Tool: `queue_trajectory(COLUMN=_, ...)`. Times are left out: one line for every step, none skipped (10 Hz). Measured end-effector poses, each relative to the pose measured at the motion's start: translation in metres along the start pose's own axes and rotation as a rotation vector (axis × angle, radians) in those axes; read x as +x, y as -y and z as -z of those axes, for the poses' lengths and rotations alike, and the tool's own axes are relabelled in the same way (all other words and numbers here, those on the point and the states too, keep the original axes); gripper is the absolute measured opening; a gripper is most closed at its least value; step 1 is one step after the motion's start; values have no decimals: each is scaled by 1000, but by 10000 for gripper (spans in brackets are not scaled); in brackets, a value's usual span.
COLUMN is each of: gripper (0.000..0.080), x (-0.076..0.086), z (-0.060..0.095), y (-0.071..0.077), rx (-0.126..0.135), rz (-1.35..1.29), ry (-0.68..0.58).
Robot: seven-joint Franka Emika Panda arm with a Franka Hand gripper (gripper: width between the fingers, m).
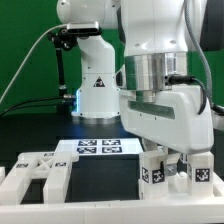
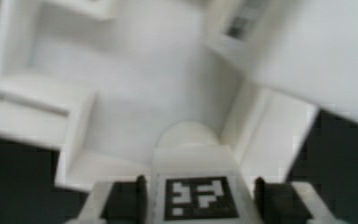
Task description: Assemble chair
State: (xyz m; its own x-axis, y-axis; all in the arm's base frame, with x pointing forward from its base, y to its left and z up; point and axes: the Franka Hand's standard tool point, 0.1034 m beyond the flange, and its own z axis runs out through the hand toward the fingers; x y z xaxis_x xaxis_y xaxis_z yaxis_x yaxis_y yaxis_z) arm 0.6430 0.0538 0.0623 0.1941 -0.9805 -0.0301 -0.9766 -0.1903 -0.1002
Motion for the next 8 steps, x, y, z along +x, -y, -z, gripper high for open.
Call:
queue_trajectory(gripper=284, x=-4, z=0, y=2, rx=1, rz=-113, ry=1)
queue_trajectory(gripper=284, x=-8, z=0, y=3, rx=7, rz=-257, ry=3)
queue_trajectory(gripper=284, x=-8, z=-1, y=3, rx=18, rz=-345, ry=6)
queue_trajectory(gripper=284, x=-9, z=-1, y=2, rx=17, rz=-407, ry=13)
queue_trajectory(gripper=285, x=-7, z=-1, y=-1, rx=12, rz=-478, ry=13)
queue_trajectory(gripper=285, x=-6, z=-1, y=-3, rx=9, rz=-510, ry=11)
queue_trajectory(gripper=285, x=-6, z=-1, y=-4, rx=8, rz=-511, ry=11)
queue_trajectory(gripper=285, x=-6, z=-1, y=-4, rx=8, rz=-509, ry=11)
